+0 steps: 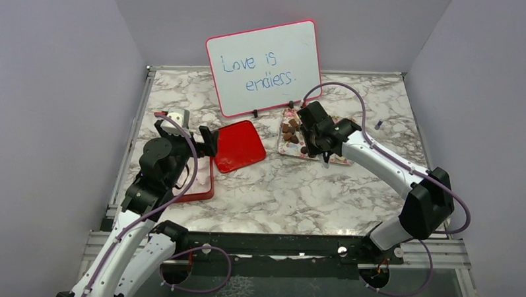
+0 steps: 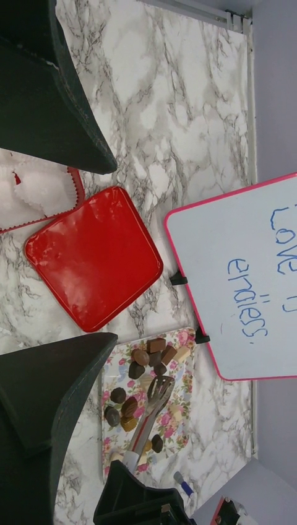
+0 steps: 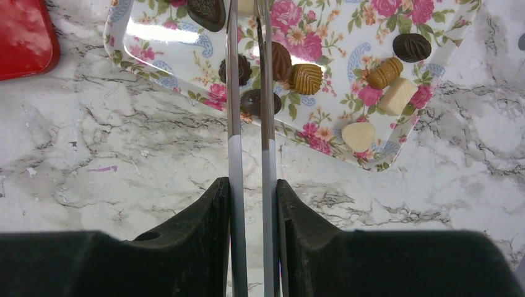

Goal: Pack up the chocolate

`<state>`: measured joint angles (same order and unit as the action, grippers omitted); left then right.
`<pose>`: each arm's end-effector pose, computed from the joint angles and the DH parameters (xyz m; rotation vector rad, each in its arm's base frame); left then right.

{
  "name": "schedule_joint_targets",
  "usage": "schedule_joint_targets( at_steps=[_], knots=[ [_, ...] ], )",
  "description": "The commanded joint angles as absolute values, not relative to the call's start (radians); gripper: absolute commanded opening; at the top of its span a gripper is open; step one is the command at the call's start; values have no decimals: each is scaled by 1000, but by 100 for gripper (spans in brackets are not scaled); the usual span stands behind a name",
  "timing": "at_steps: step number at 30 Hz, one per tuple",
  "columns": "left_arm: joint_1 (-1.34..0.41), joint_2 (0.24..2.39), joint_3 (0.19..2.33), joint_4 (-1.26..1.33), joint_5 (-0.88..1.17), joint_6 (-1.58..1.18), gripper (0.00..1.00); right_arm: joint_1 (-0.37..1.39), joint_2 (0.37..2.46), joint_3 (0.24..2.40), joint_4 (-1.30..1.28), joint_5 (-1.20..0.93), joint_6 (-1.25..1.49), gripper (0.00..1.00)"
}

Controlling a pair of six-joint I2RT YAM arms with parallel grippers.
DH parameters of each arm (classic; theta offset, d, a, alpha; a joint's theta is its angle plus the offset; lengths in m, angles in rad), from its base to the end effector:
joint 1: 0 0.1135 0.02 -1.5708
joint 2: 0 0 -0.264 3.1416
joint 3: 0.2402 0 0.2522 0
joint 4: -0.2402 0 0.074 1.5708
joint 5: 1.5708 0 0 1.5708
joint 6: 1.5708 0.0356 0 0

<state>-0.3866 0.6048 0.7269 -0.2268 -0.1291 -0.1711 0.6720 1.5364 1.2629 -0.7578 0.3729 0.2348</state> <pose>0.1382 -0.0513 0.3416 0.0835 1.6821 -0.3122 0.2570 0.1878 0.2770 -0.4144 2.4660 -0.1211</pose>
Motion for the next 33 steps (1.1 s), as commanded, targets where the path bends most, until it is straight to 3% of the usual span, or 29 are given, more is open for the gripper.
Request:
schedule_joint_targets(
  at_steps=[1,19,33],
  knots=[
    [-390,599,725,-223,-151,-163,99,665,1483,1280,-774,378,236,26],
    [-390,603,737,-236,-208,-166,99,666,1407,1300,-787,325,267,24],
    [-390,591,798,-270,-279,-195,99,667,1320,1268,-642,-46,289,23]
  ],
)
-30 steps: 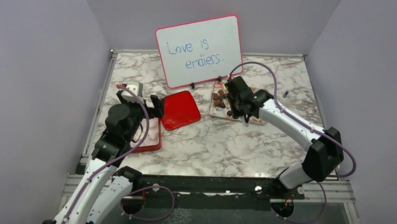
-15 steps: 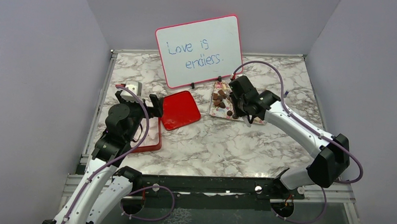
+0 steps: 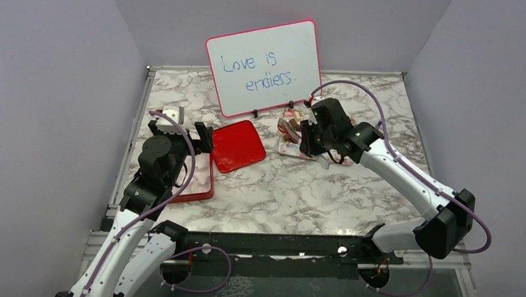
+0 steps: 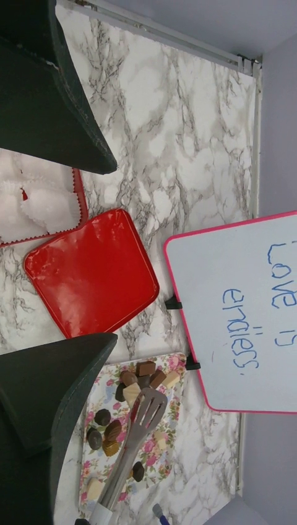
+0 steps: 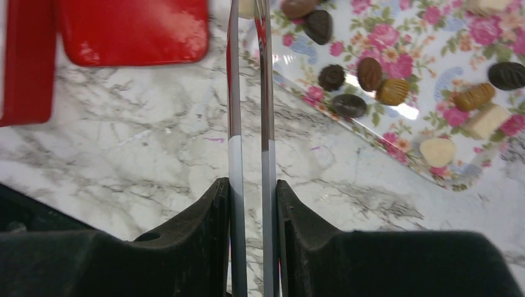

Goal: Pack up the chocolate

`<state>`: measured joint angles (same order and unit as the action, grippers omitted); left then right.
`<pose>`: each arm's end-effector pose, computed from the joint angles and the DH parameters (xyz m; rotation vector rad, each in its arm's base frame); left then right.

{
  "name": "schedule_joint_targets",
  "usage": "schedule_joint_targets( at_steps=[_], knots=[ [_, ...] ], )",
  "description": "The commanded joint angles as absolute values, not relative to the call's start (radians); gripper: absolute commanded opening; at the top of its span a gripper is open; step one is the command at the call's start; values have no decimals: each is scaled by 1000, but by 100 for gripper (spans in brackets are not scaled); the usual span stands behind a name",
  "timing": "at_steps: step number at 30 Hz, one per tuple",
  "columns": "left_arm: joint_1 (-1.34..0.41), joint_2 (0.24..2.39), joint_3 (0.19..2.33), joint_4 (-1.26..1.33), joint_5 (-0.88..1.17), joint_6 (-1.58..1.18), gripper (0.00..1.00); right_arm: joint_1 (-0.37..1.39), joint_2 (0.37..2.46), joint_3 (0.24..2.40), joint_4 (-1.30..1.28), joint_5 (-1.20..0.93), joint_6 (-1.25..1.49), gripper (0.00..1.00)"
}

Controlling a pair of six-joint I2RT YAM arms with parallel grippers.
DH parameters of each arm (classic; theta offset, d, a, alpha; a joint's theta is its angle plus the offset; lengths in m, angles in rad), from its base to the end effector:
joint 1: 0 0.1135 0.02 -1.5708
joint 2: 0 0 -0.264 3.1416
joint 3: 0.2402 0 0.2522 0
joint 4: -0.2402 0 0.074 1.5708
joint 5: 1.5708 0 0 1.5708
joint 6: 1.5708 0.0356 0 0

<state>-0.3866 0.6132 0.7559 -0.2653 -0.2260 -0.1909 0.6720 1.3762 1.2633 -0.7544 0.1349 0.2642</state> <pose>0.1382 -0.0476 0.3464 -0.0037 1.6960 -0.2414 0.2298 0.1767 0.3212 -0.4354 2.4051 0.2573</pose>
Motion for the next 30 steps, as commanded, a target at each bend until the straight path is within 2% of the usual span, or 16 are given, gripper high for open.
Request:
schedule_joint_targets(
  at_steps=[1,6,13,30],
  knots=[
    [-390,587,801,-272,-288,-190,99,669,1314,1262,-625,-75,297,23],
    [-390,562,827,-282,-350,-195,99,681,1308,1238,-548,-196,343,23],
    [-390,528,907,-280,-352,-228,99,742,1342,1239,-479,-244,374,23],
    [-390,504,939,-249,-372,-196,99,1035,1593,1366,-357,-285,402,23]
  ],
)
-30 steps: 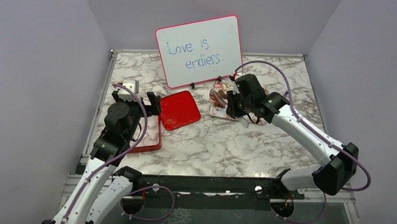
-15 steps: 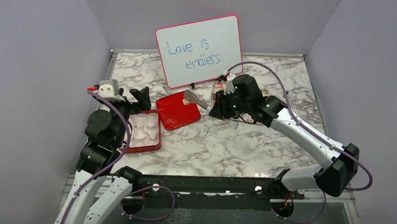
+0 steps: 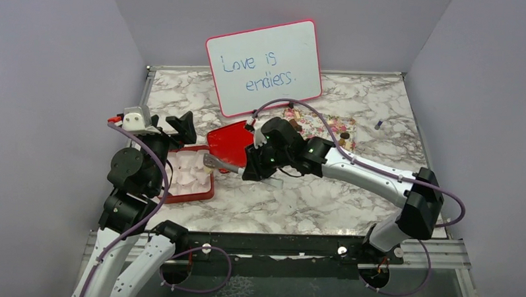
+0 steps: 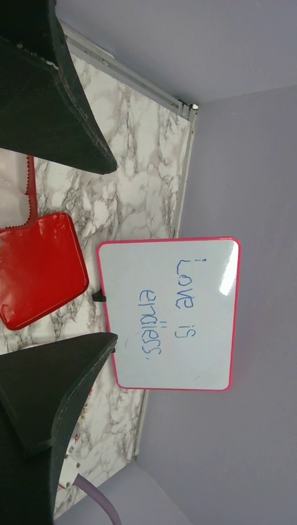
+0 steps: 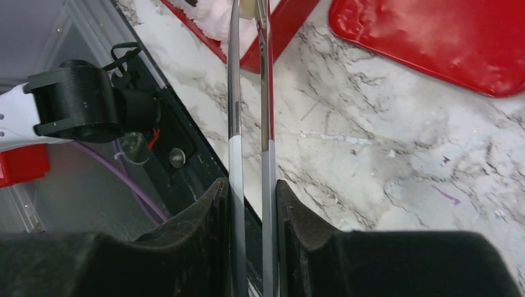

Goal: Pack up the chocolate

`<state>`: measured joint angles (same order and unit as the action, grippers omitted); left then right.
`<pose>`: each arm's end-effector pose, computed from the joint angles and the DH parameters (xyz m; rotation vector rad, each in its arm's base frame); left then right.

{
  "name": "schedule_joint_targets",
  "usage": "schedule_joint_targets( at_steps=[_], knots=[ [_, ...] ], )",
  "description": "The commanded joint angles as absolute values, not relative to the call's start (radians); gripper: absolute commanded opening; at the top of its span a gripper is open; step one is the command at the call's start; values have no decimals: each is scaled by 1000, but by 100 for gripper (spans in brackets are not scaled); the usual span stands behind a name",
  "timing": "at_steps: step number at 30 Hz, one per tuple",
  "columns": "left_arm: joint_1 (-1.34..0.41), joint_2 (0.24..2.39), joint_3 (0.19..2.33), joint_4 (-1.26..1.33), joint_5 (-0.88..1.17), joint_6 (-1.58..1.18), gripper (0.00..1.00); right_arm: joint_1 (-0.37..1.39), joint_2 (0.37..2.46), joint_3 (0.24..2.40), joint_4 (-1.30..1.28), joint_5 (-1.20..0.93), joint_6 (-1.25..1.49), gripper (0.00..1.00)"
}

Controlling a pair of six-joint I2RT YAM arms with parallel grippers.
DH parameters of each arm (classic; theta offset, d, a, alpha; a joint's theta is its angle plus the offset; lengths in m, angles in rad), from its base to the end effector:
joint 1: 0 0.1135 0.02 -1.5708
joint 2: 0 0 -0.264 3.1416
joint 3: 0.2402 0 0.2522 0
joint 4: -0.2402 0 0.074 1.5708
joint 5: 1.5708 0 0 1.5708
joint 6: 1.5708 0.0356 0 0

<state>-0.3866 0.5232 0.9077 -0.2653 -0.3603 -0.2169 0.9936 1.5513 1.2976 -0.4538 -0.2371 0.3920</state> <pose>0.0996 -0.0270 0.4057 -0.1717 1.4533 -0.2308 0.1837 0.2975 0.3035 -0.8557 2.3042 0.9470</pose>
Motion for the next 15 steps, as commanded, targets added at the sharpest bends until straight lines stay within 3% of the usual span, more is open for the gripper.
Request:
schedule_joint_targets(
  at_steps=[1,15],
  knots=[
    [-390,501,940,-249,-373,-193,99,1049,1613,1377,-356,-287,400,23],
    [-390,482,912,-249,-374,-171,99,1129,1794,1498,-379,-277,372,24]
  ],
)
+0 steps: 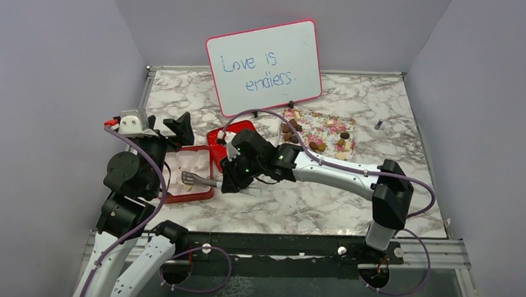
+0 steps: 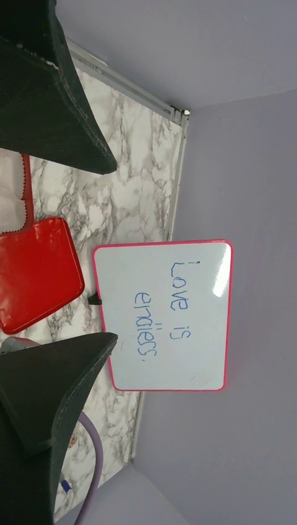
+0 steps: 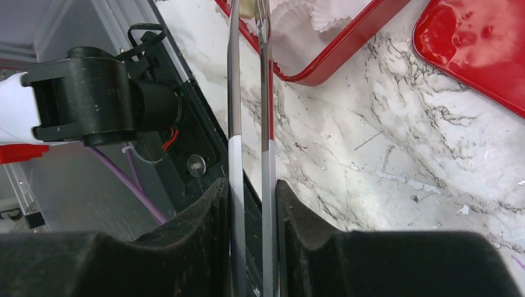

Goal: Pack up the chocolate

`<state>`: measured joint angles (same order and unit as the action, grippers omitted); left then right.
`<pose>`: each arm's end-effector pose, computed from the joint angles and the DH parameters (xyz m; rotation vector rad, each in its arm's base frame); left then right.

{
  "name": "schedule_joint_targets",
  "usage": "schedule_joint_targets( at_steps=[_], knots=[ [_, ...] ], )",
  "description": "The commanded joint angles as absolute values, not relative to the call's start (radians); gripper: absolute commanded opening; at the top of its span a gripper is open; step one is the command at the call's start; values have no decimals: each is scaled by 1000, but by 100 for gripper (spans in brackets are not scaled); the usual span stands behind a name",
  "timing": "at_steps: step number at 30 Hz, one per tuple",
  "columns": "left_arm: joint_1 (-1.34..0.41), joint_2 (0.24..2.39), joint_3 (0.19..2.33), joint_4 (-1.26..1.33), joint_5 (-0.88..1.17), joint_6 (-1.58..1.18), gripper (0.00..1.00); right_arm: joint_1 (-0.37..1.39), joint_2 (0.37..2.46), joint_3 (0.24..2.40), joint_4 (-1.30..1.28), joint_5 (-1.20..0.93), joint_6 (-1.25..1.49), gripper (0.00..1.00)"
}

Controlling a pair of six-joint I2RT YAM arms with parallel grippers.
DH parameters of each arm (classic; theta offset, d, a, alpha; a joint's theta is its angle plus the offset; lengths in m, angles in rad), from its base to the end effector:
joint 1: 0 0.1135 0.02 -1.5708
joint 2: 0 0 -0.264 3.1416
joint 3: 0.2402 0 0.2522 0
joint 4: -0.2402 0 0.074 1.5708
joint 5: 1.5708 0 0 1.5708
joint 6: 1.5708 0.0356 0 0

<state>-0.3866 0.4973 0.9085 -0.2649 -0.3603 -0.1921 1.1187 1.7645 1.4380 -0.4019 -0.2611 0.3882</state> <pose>0.0924 -0.0241 0.4080 -0.1587 1.4288 -0.2193 0.1678 0.3665 0.2787 -1.0344 2.2917 1.0097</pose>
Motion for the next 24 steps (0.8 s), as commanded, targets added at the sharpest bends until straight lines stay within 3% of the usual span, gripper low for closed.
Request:
schedule_joint_targets(
  at_steps=[1,15,24],
  knots=[
    [-390,481,909,-249,-374,-170,99,1130,1806,1503,-383,-283,369,24],
    [-395,466,878,-240,-388,-155,99,1146,1880,1548,-400,-278,362,27],
    [-405,468,859,-223,-395,-134,99,1146,1890,1571,-414,-262,367,35]
  ],
)
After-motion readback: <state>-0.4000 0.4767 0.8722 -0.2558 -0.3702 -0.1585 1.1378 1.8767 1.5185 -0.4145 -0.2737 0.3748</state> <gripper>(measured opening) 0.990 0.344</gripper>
